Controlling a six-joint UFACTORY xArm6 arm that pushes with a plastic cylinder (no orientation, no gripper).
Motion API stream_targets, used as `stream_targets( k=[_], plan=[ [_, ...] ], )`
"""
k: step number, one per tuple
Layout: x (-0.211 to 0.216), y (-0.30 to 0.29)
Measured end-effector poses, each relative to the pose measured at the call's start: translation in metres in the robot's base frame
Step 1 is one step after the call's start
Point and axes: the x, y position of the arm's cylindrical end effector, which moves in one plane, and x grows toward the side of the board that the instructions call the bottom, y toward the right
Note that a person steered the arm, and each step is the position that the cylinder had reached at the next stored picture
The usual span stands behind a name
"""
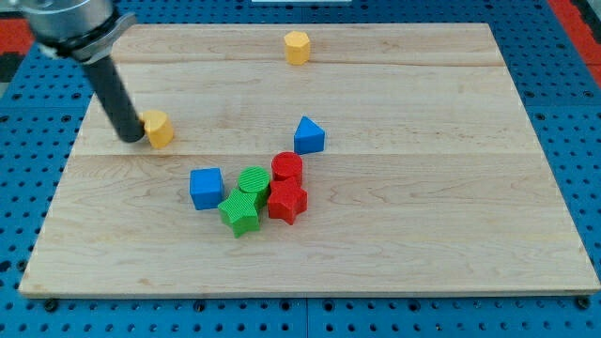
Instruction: Slide yellow heart closer to yellow hexagon
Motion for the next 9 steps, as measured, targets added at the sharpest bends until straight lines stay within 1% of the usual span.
stream_targets(
  k=[1,2,3,4,5,6,7,8,9],
  plan=[
    [-0.009,0.078],
    [-0.007,0.127],
    [0.038,0.122],
    [0.004,0.146],
    [-0.058,0.151],
    [-0.076,0.153],
    [-0.079,0.13],
    [-0.092,0.131],
    [-0.093,0.187]
  ],
)
